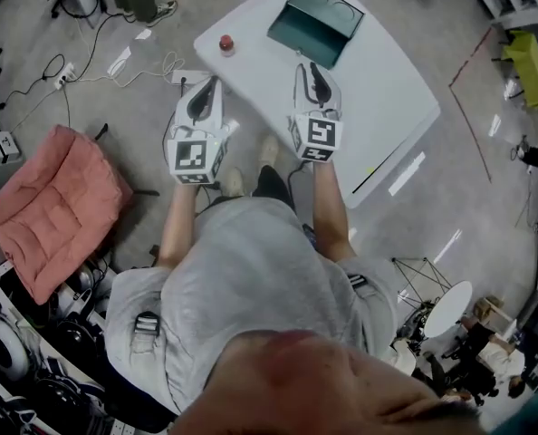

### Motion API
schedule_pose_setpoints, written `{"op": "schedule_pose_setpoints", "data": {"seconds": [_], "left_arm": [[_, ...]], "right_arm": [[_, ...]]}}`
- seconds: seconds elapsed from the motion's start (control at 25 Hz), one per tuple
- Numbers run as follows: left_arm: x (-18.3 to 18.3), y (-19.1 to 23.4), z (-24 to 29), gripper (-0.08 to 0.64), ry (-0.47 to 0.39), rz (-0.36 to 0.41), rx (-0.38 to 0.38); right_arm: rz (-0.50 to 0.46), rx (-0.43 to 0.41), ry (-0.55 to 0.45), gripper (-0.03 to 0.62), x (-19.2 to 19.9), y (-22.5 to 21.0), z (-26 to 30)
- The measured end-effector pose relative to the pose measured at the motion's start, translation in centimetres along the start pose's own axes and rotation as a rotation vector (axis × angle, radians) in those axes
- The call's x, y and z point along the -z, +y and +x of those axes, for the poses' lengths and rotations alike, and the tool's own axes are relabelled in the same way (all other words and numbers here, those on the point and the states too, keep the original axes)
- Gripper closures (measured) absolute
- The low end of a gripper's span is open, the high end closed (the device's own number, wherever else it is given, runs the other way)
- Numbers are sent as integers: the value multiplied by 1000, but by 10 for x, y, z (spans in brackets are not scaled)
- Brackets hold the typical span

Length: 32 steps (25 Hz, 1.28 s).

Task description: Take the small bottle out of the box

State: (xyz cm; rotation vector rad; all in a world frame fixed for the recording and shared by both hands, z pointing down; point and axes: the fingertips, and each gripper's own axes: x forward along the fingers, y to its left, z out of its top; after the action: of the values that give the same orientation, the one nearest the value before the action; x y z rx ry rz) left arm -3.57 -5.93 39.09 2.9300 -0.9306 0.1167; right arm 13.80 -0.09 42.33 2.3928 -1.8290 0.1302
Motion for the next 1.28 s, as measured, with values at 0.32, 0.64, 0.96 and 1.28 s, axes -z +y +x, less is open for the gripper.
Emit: {"op": "schedule_pose_setpoints", "data": {"seconds": [0.32, 0.64, 0.96, 1.28], "left_arm": [[-3, -34, -17, 548, -8, 17, 90], [-1, -52, -38, 548, -4, 27, 157], [9, -61, -52, 548, 15, 30, 187], [16, -60, -59, 548, 31, 37, 189]], "right_arm": [[-8, 80, -3, 545, 3, -2, -57], [-7, 144, 3, 585, 16, 5, -98], [11, 166, 7, 589, 23, 11, -131], [11, 156, 23, 589, 30, 21, -141]]}}
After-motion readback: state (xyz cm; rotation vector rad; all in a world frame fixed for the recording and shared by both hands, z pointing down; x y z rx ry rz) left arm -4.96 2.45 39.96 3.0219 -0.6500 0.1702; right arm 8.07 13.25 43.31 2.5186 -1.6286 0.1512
